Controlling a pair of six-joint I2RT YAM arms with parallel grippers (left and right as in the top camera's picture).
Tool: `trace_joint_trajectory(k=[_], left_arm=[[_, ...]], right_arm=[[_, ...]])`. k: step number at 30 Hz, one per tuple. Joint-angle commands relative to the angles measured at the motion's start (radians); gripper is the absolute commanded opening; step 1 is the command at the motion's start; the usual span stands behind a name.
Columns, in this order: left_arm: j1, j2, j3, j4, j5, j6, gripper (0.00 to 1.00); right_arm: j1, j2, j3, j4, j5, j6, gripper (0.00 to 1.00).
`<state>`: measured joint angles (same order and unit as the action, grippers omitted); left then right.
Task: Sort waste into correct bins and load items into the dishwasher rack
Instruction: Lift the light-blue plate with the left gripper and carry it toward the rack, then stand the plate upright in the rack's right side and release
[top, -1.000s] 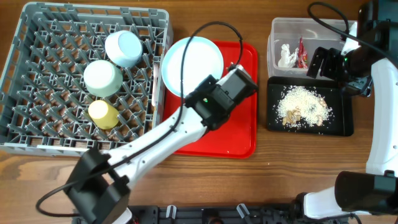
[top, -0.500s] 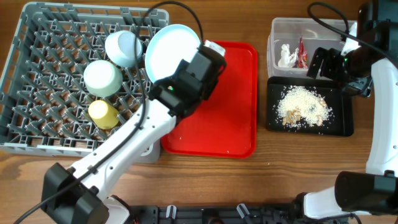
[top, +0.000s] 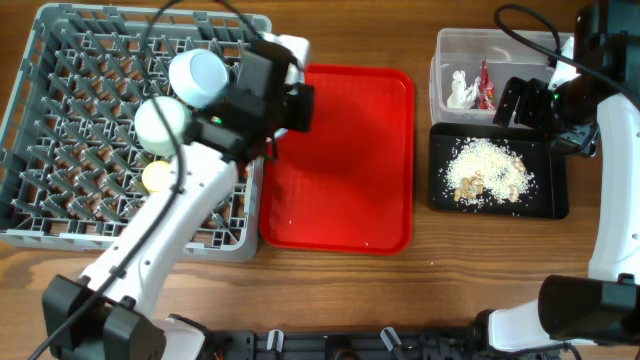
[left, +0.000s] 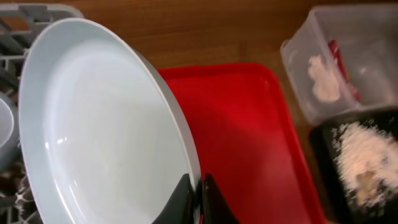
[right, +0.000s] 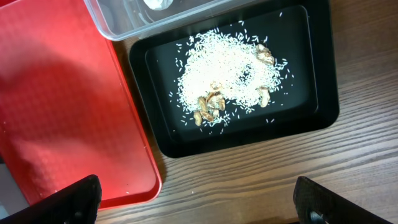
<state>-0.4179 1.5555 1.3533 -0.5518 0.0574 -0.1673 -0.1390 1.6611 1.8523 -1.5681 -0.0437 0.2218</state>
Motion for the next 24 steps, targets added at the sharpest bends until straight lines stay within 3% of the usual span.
trace_joint_trajectory(k=[1, 14, 24], left_arm=[[0.116, -0.026, 0.016, 0.023, 0.261, -0.102, 0.04], [0.378, -0.026, 0.016, 0.021, 0.59, -0.159, 0.04], [0.44, -0.026, 0.016, -0.071, 0.597, -0.159, 0.04]], right_arm=[[0.003, -0.015, 0.005, -0.004, 0.003, -0.012, 1.0], [0.003, -0.015, 0.005, -0.004, 0.003, -0.012, 1.0], [0.003, -0.015, 0.005, -0.004, 0.003, -0.012, 1.0]])
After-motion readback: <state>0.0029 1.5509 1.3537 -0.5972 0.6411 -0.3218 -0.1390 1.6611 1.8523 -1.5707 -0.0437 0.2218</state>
